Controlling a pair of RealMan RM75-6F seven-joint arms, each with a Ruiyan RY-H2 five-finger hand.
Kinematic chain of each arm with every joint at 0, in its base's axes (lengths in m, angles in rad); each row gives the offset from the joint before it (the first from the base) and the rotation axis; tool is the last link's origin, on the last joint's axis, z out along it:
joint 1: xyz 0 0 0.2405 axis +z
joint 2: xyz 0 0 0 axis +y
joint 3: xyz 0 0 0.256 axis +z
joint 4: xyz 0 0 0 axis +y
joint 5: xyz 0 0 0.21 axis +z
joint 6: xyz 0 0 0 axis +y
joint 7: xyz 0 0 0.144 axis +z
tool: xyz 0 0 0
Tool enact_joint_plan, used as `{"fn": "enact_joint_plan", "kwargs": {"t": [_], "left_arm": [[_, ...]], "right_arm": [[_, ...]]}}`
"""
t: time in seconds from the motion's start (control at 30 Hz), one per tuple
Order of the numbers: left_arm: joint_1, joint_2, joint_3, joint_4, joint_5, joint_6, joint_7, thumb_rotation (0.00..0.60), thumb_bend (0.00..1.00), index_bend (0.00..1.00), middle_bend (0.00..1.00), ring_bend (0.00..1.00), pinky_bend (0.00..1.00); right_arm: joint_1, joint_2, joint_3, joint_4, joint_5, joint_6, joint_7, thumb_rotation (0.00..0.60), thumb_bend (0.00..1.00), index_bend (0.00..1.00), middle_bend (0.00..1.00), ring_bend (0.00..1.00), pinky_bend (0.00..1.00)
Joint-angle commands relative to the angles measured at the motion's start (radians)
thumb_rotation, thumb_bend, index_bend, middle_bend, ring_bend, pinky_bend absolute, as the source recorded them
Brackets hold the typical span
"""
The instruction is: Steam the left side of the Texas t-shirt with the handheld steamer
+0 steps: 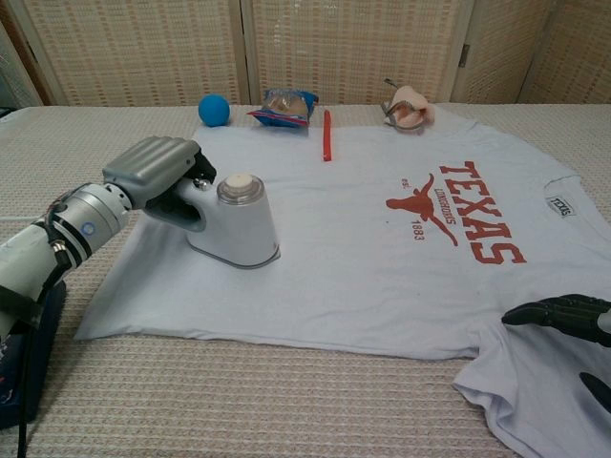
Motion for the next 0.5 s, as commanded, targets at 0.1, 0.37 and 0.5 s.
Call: {"fn": "enact_joint_plan", "kwargs": {"t": [0.1, 0.37, 0.5], "left_arm": [[0.018, -0.014, -0.014, 0.108, -0.029, -0.02, -0.056, 0.6, 0.4, 0.93, 1.0, 0.84, 0.72], [0.044, 0.011, -0.044, 0.193, -0.079, -0.086, -0.082, 0.6, 0.4, 0.93, 0.99, 0.83, 0.72], [0.059, 0.04, -0.063, 0.203, -0.104, -0.094, -0.103, 0.6, 0.4, 0.92, 0.99, 0.83, 0.72]], "right_arm": [[0.005, 0.0, -0.001, -0.002, 0.004, -0.002, 0.0, 0.372, 0.7, 0.0, 0.05, 0.0, 0.0], [0.008, 0.004, -0.002, -0.008, 0.009, 0.004, -0.001, 0.373, 0.7, 0.0, 0.05, 0.0, 0.0], [0.008, 0.005, -0.005, -0.007, 0.008, 0.01, 0.001, 0.373, 0.7, 0.0, 0.05, 0.0, 0.0]]}}
